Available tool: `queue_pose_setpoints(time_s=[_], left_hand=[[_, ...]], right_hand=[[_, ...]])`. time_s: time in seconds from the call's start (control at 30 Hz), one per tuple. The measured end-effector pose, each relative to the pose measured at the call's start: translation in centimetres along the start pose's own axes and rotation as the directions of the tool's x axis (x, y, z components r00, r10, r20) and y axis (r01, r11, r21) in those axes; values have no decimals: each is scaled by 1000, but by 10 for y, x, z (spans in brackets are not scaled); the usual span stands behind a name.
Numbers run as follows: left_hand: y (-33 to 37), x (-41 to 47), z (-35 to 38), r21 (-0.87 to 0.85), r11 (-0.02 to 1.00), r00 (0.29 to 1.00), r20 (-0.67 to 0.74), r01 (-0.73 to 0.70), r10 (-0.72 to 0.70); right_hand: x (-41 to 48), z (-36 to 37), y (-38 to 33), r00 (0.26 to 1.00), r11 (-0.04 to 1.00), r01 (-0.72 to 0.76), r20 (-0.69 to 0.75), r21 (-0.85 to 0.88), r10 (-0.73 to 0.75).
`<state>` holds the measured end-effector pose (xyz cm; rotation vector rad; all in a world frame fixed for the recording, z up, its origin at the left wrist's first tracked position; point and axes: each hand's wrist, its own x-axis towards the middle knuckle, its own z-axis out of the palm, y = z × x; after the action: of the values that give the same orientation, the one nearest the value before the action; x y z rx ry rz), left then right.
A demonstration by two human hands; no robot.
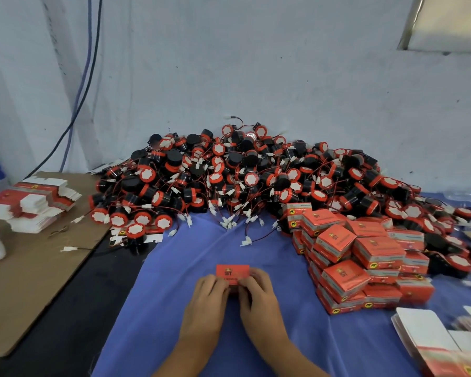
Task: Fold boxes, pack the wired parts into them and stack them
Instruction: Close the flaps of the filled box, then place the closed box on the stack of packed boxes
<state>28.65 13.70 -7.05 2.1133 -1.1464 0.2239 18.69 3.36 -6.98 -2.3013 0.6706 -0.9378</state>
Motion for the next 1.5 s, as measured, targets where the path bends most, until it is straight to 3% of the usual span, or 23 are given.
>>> queue_pose_setpoints(time_s=[0.17, 0.27, 0.33, 0.47, 0.6, 0.67, 0.77, 0.9, 1.0, 1.03, 1.1, 1.17, 1.23, 1.27, 1.3, 1.37, 1.5], left_hand=[[2, 9, -3, -309, 941, 989, -13, 138, -149], [15, 18, -10, -504, 774, 906, 42, 382, -420], [35, 21, -16, -602, 699, 888, 37, 386, -458], [112, 20, -27, -705, 679, 942, -46, 205, -332], [187, 4, -11, -778, 622, 992, 13, 90, -127], [208, 0, 3, -748, 659, 996, 38, 79, -75], [221, 3, 21, -672, 734, 994, 90, 102, -56], [228, 2, 27, -650, 759, 999, 31, 45, -33], [242, -14, 25, -585, 790, 966, -257, -183, 34], [251, -23, 29, -569, 783, 955, -277, -251, 105], [277, -38, 45, -615, 757, 971, -73, -222, 226], [301, -49, 73, -630, 776, 945, 237, -27, 225], [314, -50, 99, -483, 865, 886, 450, 136, 112], [315, -50, 110, -406, 898, 852, 518, 169, 74], [322, -54, 121, -367, 913, 823, 564, 178, 66], [313, -50, 130, -359, 908, 813, 581, 214, 38], [303, -37, 136, -474, 834, 815, 577, 284, 50]], right_hand=[[0, -1, -8, 996, 996, -85, 19, 11, 84], [3, -11, -25, 976, 964, -218, 15, 155, 218], [4, -30, -40, 962, 940, -244, -67, 238, 266], [-8, -95, -52, 936, 974, -193, -275, 115, 218], [-29, -165, -32, 823, 970, -239, -521, 46, 227], [-34, -184, -19, 822, 947, -314, -479, 71, 309], [-30, -195, -5, 867, 909, -417, -291, 22, 405], [-32, -202, 8, 919, 931, -364, -163, -2, 359], [-56, -226, 30, 859, 920, -372, -330, 120, 390], [-65, -240, 43, 818, 907, -404, -396, 120, 417], [-77, -272, 73, 769, 850, -526, -425, 1, 477], [-80, -299, 100, 799, 730, -601, -233, -325, 554], [-78, -312, 117, 775, 618, -488, 20, -617, 631], [-76, -312, 122, 748, 604, -432, 108, -670, 655], [-82, -319, 128, 721, 594, -418, 146, -687, 677], [-79, -319, 133, 734, 635, -404, 180, -658, 654], [-85, -330, 140, 758, 660, -381, 189, -648, 624]])
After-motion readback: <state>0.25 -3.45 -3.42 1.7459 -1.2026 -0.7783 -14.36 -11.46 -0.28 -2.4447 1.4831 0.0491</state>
